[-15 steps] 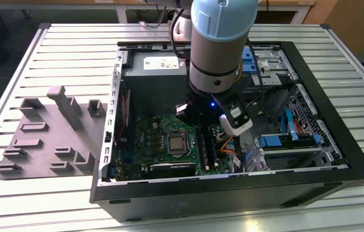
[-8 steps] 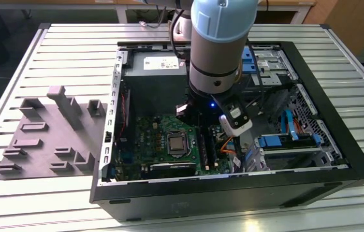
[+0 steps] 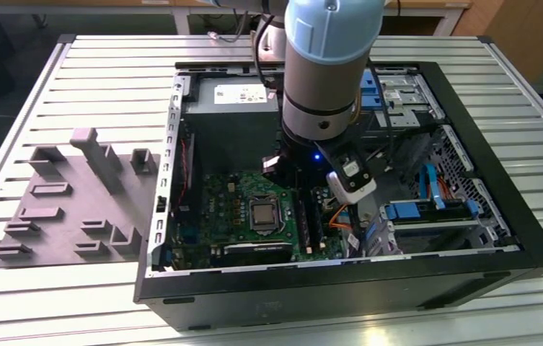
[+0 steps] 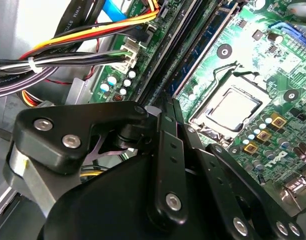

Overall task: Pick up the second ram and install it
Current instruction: 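Insert the second ram into the second slot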

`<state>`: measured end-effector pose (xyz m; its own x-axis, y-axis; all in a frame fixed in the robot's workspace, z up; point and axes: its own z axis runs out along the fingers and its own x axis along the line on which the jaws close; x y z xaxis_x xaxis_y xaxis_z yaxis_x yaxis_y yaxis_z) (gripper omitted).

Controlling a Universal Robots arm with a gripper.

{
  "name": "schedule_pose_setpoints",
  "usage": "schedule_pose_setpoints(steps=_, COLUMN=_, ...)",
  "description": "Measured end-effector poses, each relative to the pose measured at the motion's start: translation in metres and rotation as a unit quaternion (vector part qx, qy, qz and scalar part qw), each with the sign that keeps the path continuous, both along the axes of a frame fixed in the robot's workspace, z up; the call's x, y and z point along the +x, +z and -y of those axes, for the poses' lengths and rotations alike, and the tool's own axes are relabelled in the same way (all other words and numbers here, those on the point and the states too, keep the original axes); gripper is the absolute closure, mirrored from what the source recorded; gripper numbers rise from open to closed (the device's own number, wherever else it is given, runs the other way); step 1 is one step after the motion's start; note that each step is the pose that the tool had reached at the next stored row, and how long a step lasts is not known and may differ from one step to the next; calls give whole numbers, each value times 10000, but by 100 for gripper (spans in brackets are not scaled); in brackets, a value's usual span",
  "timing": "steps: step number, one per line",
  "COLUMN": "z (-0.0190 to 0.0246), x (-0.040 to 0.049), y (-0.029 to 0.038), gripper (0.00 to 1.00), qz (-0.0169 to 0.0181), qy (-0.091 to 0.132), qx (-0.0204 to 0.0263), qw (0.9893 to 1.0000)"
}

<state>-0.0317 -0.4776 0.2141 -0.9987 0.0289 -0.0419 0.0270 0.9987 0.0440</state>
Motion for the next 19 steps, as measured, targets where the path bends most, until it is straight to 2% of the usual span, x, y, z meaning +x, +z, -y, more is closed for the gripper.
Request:
schedule_pose_setpoints(steps=3, z=-2, x=1, y=-6, gripper=88, qz=3, qy=0, qx=7, qw=10000)
schedule_pose_setpoints(steps=4, z=-2, x=1, y=-7, gripper=82, qz=3, qy=0, qx=8, qw=10000)
schedule_pose_setpoints(steps=6, z=0, x=0, y=-1, gripper=82, qz=0, qy=0, qx=1, qw=10000)
schedule_pose_setpoints(steps=7, z=0, x=0, y=-2, gripper=75, qz=0, qy=0, qx=1, qw=10000)
schedule_pose_setpoints(steps=9, z=-1, x=0, y=0, gripper=75, qz=0, qy=0, qx=0, qw=10000)
schedule_pose_setpoints(steps=16, z=-1, x=0, y=127, gripper=75, qz=0, qy=0, qx=1, qw=10000)
schedule_pose_setpoints(steps=19, z=-1, x=0, y=161, gripper=75, qz=0, qy=0, qx=0, qw=10000)
